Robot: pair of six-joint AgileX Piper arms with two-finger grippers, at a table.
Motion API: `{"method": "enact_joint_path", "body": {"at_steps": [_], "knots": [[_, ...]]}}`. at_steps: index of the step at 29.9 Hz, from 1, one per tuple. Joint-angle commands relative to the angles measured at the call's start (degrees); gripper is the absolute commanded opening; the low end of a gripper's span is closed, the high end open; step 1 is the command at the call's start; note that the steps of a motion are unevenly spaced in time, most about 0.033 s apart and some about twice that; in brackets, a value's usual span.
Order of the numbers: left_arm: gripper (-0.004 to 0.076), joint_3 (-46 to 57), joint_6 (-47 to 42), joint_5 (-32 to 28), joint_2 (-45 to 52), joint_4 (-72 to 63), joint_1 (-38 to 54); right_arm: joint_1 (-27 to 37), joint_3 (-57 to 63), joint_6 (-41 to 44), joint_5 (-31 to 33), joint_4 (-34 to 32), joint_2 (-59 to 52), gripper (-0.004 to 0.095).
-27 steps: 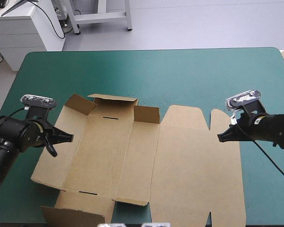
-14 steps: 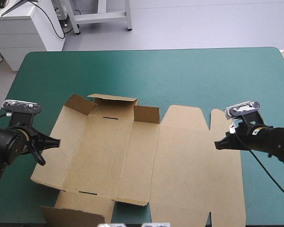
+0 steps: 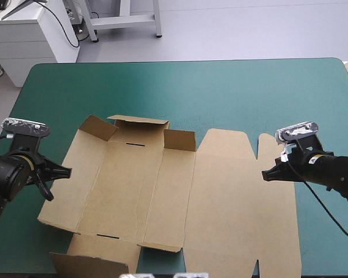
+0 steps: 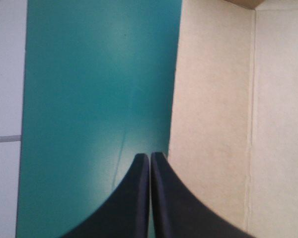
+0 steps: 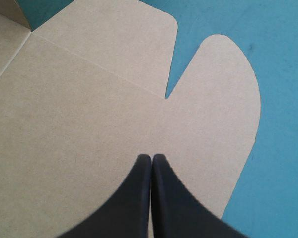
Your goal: Fold the box
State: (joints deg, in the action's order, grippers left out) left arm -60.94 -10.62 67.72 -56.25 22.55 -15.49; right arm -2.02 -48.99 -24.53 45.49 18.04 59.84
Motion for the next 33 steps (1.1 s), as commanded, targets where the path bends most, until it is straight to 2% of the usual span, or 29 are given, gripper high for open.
{"method": "enact_joint_path", "body": {"at_steps": [1, 6, 11, 17, 20, 29, 31, 33], "knots": [[0.0014, -4.12, -0.50, -2.14, 0.64, 4.77, 2.70, 0.31, -1.54, -0.46, -2.70, 0.47, -1.05, -0.0015], [0.0018, -9.85, 9.67, -2.53, -2.87, -2.88, 17.16, 0.31, -1.54, -0.46, -2.87, 0.71, -0.94, -0.0015], [0.0018, -11.11, 20.43, -5.93, -8.73, -25.58, 33.36, 0.31, -1.54, -0.46, -2.87, 0.85, -0.94, -0.0015], [0.0018, -10.88, 31.76, 2.45, -17.16, -42.28, 45.29, 0.31, -1.54, -0.46, -2.87, 1.02, -0.94, -0.0015], [0.0015, -10.25, 35.68, 6.11, -19.40, -45.35, 47.32, 0.31, -1.54, -1.02, -2.87, 1.02, -0.94, -0.0015], [0.0015, -8.38, 37.79, 6.11, -19.74, -46.45, 47.32, 0.31, -1.54, -2.20, -2.87, 0.89, -0.94, -0.0016], [0.0031, -8.38, 38.75, 6.11, -19.74, -46.45, 47.32, 0.31, -1.54, -2.73, -2.87, 1.02, -0.94, -0.0016], [0.0083, -8.38, 38.74, 6.11, -19.74, -46.61, 47.32, 0.31, -1.54, -2.84, -2.98, 1.02, -0.94, -0.0015]]}}
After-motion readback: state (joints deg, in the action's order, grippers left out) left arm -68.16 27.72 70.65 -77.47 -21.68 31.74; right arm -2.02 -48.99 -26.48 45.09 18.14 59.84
